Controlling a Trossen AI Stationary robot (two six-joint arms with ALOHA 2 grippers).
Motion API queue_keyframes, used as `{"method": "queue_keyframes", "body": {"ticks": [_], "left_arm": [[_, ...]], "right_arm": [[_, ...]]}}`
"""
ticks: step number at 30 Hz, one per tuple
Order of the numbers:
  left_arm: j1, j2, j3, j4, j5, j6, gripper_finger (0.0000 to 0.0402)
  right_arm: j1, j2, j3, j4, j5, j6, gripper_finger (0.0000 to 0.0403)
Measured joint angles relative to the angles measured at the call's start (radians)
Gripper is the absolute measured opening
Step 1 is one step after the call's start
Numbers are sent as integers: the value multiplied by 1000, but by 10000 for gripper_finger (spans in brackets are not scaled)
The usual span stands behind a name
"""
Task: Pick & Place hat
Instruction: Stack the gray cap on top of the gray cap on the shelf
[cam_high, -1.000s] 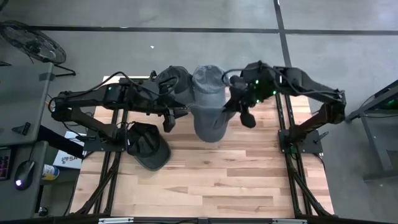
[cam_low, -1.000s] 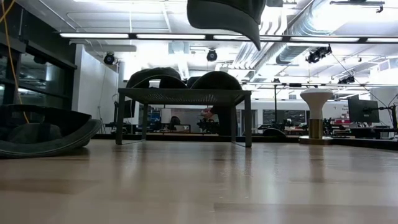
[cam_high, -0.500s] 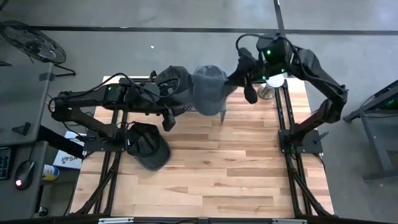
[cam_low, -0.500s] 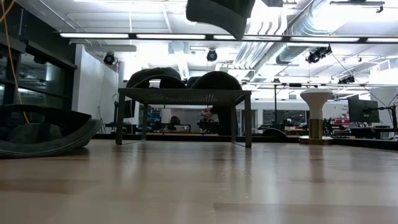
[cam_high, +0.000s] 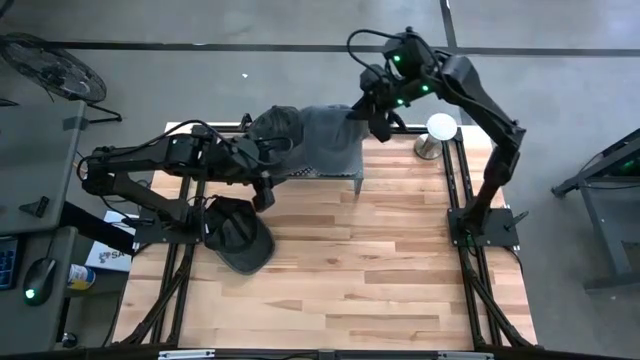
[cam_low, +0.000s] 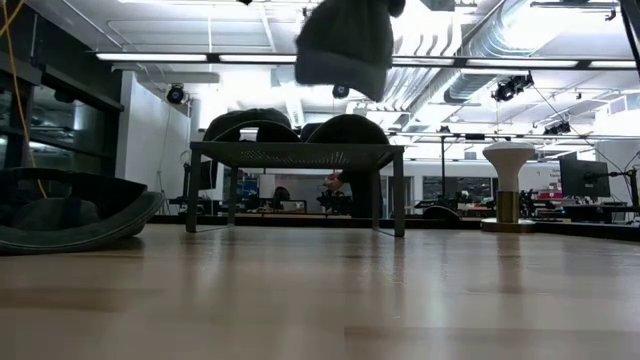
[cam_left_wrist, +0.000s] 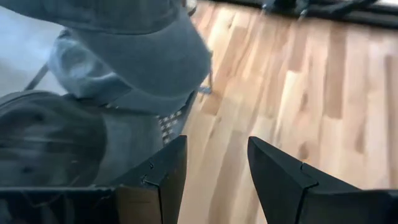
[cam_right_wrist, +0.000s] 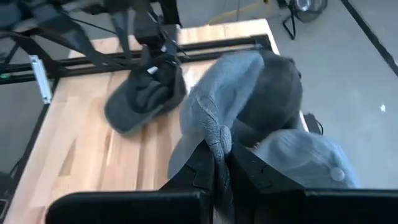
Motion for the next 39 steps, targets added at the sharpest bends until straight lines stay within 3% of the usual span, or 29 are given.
{"method": "queue_keyframes", "body": {"ticks": [23, 39], "left_arm": [[0, 0, 0, -68, -19, 48, 168], [0, 0, 0, -52, -83, 40, 168]], "right_arm": [[-95, 37, 0, -5, -37, -34, 15], [-151, 58, 0, -37, -223, -36, 15]]}}
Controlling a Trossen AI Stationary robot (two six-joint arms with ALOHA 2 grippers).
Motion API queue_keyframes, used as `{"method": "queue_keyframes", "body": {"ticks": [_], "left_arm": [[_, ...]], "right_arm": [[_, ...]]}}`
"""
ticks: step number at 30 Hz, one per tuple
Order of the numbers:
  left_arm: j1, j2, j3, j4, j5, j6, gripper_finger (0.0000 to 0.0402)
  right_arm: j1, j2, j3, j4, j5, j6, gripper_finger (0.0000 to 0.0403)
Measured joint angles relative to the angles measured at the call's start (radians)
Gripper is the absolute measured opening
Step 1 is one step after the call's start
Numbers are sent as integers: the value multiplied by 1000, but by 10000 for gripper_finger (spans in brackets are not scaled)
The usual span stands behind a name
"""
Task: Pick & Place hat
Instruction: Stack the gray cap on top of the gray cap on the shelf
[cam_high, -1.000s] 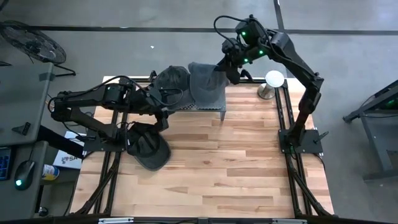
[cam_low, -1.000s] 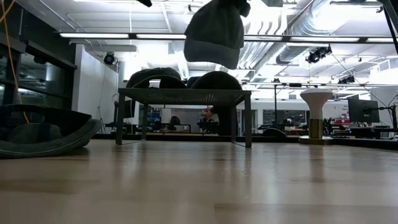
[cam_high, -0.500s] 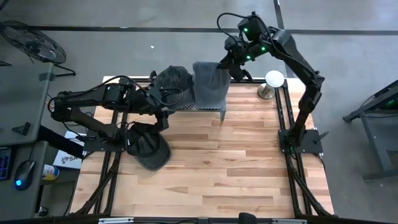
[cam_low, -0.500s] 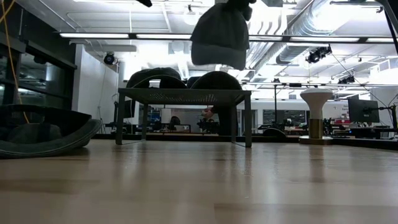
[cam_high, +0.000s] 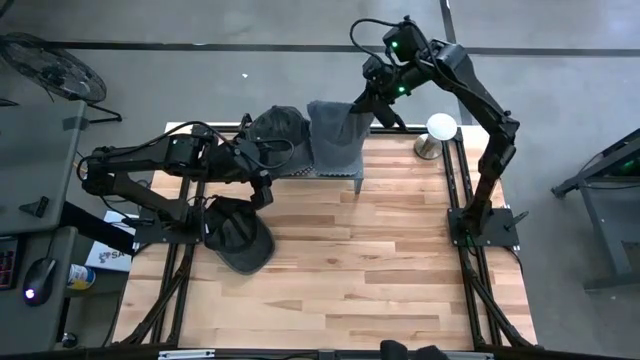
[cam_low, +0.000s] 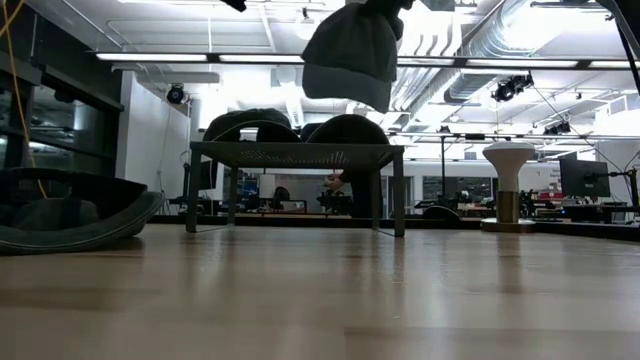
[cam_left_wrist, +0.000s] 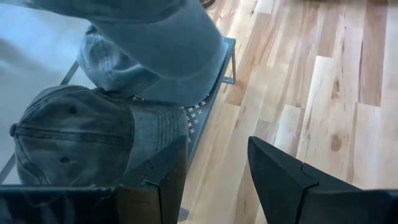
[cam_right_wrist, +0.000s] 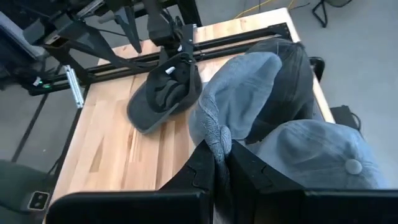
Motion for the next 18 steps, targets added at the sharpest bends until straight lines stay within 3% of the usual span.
{"method": "queue_keyframes", "body": {"ticks": [18], "left_arm": [[0, 0, 0, -1, -17, -52, 168]], "right_arm": [[-6, 87, 0, -20, -17, -39, 15]]}}
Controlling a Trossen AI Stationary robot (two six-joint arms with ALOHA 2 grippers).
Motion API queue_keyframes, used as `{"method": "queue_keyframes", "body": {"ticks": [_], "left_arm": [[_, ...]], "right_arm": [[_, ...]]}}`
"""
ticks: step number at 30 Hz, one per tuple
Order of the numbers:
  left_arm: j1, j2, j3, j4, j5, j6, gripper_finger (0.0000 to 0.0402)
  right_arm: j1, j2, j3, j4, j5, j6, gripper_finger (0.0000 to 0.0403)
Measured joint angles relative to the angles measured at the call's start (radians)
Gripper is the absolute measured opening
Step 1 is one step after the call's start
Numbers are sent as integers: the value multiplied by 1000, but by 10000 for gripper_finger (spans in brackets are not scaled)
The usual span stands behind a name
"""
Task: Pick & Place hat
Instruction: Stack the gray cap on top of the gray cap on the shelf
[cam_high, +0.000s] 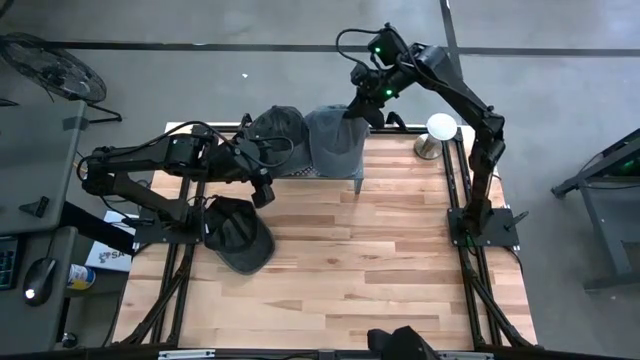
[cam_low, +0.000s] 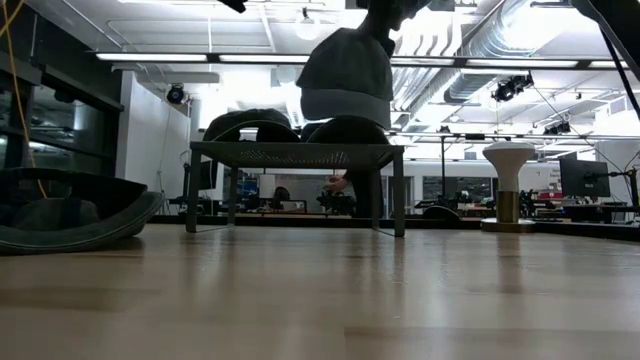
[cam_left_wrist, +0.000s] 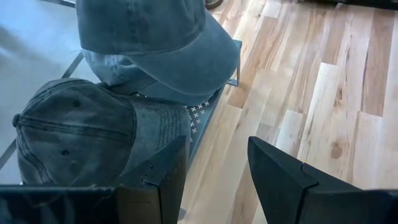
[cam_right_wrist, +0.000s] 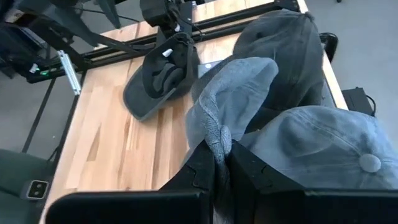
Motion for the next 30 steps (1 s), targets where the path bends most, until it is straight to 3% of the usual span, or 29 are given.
{"method": "queue_keyframes", "body": {"ticks": [30], "left_arm": [[0, 0, 0, 0, -12, -11, 168]], "right_arm": [[-12, 41, 0, 81, 166, -63, 18]]}}
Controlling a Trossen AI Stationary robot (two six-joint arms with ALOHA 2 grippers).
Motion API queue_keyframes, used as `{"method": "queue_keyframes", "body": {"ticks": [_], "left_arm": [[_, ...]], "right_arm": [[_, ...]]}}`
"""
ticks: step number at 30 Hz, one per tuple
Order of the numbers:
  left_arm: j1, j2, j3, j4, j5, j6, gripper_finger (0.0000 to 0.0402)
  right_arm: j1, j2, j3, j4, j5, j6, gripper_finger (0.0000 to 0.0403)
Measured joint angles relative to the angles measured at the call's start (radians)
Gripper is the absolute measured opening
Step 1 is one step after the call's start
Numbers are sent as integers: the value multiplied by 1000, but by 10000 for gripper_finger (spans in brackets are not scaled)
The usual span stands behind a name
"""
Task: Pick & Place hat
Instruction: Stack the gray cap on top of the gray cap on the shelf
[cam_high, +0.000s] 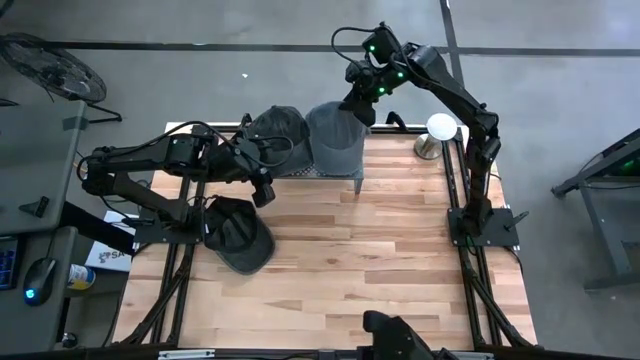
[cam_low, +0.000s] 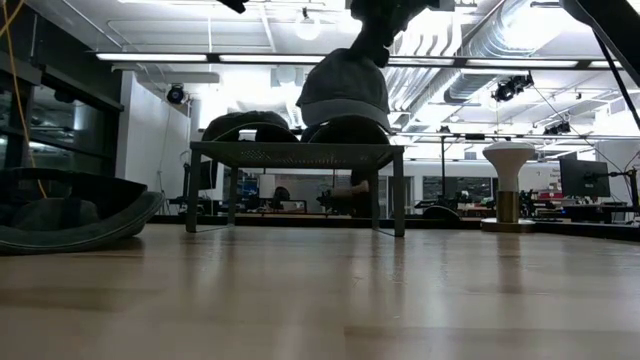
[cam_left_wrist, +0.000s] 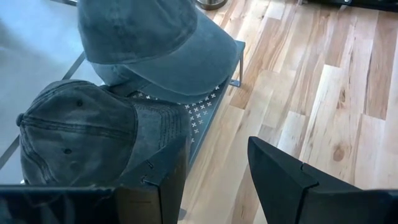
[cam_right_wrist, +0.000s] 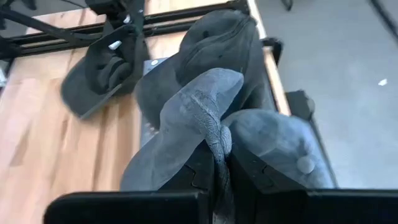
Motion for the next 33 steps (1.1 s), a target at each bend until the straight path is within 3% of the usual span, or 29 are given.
{"method": "queue_keyframes", "body": {"ticks": [9, 22, 33], "left_arm": [[0, 0, 0, 0, 0, -7, 168], [0, 0, 0, 0, 1, -7, 168], [0, 0, 0, -1, 1, -7, 168]], "right_arm": [[0, 5, -9, 35, 46, -11, 24], [42, 8, -215, 146, 75, -11, 65], [54, 6, -199, 180, 107, -12, 67]]}}
